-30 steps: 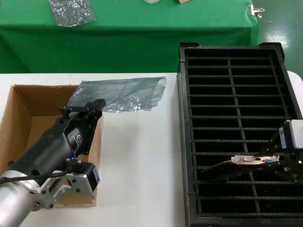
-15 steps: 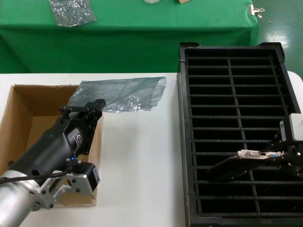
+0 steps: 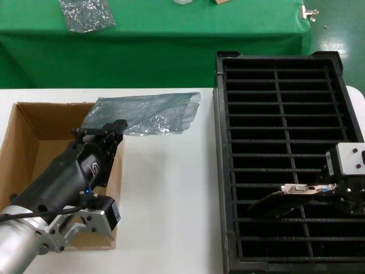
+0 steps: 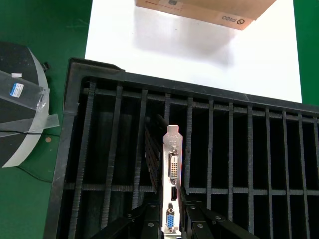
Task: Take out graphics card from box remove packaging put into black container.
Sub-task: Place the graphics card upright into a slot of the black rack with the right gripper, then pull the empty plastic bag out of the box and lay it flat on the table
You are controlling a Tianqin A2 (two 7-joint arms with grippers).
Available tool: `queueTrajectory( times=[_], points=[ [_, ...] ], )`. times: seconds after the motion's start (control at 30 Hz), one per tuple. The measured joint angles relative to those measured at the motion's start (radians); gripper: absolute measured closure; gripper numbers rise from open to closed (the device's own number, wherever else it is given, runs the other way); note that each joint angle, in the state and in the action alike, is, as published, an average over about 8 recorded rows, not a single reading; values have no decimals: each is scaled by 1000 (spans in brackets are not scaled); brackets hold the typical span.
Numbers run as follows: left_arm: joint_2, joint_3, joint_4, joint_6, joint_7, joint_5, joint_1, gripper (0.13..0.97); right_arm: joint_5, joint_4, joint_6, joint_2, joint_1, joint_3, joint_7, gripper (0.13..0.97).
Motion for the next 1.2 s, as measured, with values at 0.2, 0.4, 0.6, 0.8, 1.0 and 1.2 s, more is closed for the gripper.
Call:
queueTrajectory(
  times=[0.2, 0.4, 0.6, 0.8, 1.0, 1.2],
  points=[
    [0, 0, 0, 0, 0, 0, 0, 958, -8, 5, 0, -20, 0, -7, -1, 898],
    [0, 0, 0, 0, 0, 0, 0, 958, -16, 11, 0, -40, -4, -14, 0, 860],
    [0, 0, 0, 0, 0, 0, 0, 958, -15, 23, 1, -38, -14, -2, -1, 806],
    [0, 0, 0, 0, 0, 0, 0, 958, -13, 39, 6, -26, -28, 25, -9, 703],
    [0, 0, 0, 0, 0, 0, 0, 958, -13, 43, 8, -23, -31, 31, -12, 585],
    [10, -3, -3, 11, -9, 8, -2, 958, -13, 43, 9, -22, -31, 31, -12, 484]
  ],
)
